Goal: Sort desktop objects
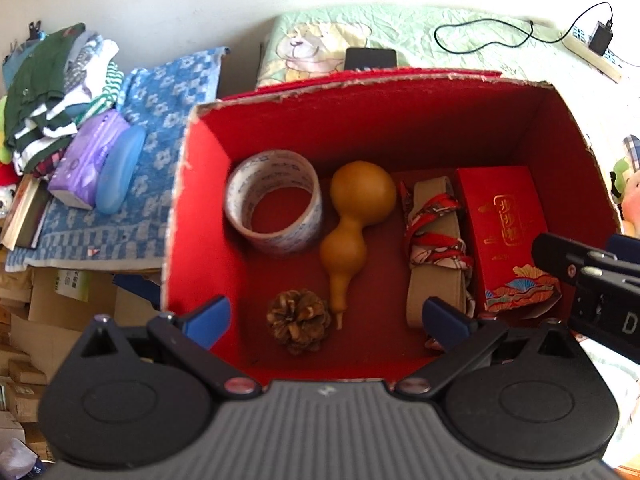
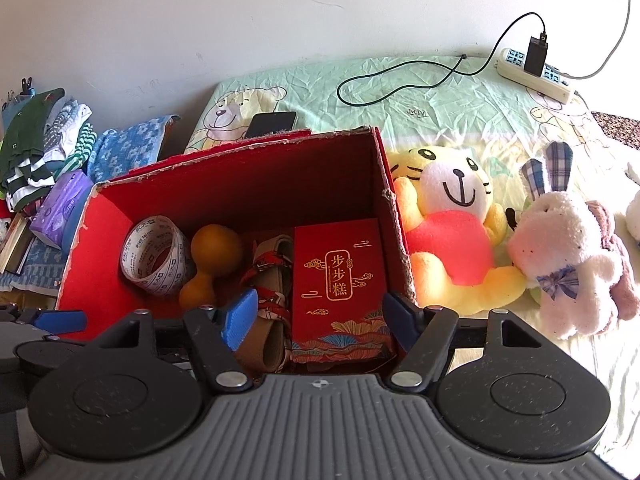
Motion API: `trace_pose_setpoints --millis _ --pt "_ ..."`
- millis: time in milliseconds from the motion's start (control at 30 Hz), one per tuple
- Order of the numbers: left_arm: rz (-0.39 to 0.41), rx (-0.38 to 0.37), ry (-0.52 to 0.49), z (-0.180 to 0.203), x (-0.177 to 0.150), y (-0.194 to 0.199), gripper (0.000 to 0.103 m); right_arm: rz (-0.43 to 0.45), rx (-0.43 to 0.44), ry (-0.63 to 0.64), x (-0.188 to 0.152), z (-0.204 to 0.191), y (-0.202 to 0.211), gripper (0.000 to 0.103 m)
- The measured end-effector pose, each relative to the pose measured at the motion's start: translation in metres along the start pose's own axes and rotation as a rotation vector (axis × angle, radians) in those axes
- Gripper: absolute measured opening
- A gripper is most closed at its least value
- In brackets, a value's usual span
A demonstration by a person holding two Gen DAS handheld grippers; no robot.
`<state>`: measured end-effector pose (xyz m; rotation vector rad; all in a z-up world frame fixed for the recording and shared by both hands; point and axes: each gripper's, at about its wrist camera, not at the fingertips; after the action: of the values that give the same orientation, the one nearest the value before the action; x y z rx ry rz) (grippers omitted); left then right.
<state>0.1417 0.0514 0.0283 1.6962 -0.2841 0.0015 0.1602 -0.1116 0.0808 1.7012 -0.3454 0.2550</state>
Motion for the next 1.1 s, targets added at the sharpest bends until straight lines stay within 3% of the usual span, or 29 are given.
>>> trace_pose_setpoints --millis 300,633,1100 --pt "-0.067 -0.024 -0.002 0.000 0.008 -0.023 0.102 -0.050 -0.022 0.016 0.009 -0.004 -0.018 0.072" --pt "-0.048 -0.039 0.001 -0.002 0.012 -0.030 0.102 -0.071 -0.018 0.012 0.015 -0.009 -0.029 0.073" --pt "-0.134 0.030 0.025 -0.003 0.018 -0.042 0.102 -0.103 -0.042 0.017 0.020 -0.015 -0.036 0.079"
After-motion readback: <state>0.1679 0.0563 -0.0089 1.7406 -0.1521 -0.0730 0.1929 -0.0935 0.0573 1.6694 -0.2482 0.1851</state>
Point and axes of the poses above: each gripper's, at about its wrist camera, not at the fingertips, and y roughly against the way its jaws point, z to its right, x to its top, and after that the axes turned 12 degrees about -z, right-handed
